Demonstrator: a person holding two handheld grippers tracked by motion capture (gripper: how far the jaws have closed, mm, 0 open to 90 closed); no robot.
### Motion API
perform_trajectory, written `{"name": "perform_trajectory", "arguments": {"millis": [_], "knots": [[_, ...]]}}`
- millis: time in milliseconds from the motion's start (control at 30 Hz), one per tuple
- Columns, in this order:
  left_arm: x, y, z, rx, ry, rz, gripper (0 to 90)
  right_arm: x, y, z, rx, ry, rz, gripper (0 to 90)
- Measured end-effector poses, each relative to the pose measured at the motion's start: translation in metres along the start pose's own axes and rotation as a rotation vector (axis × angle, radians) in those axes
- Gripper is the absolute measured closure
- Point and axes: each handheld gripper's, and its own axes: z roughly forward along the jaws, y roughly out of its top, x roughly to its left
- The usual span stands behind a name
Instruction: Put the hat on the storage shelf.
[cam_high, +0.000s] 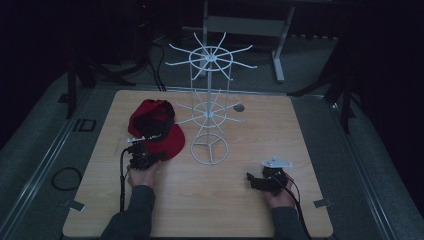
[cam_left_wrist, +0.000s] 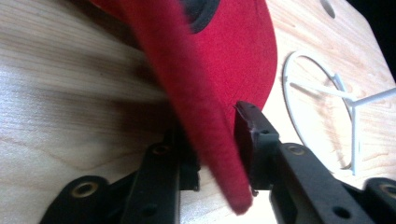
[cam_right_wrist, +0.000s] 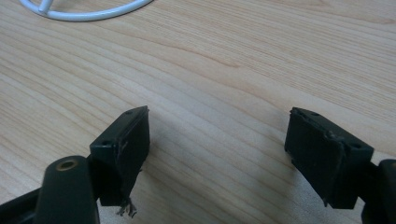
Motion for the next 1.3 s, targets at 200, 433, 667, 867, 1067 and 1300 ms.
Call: {"name": "perform_trajectory", "arguments": {"millis": [200,433,667,867,1067,1300], "knots": [[0.000,-0.001,-0.007,-0.031,0.001,-0.004,79.8,0.000,0.000,0.000,0.000,0.000,0.000,22.0],[-0.012,-0.004,-0.012,-0.050,0.029,0.115,83.3,0.000,0.000,0.000,0.000,0.000,0.000,22.0],[-0.018,-0.013,-0.017,-0.058,0.053,0.206,82.6,0.000,0.000,0.000,-0.001,0.000,0.000,22.0],[-0.022,-0.017,-0.020,-0.100,0.046,0.200,85.8,0.000,0.000,0.000,-0.001,0.000,0.000,22.1],[-0.019,-0.017,-0.024,-0.131,0.056,0.185,86.1,0.000,0.000,0.000,-0.001,0.000,0.000,22.0],[-0.016,-0.012,-0.032,-0.165,0.049,0.189,86.0,0.000,0.000,0.000,-0.001,0.000,0.001,22.1]]}}
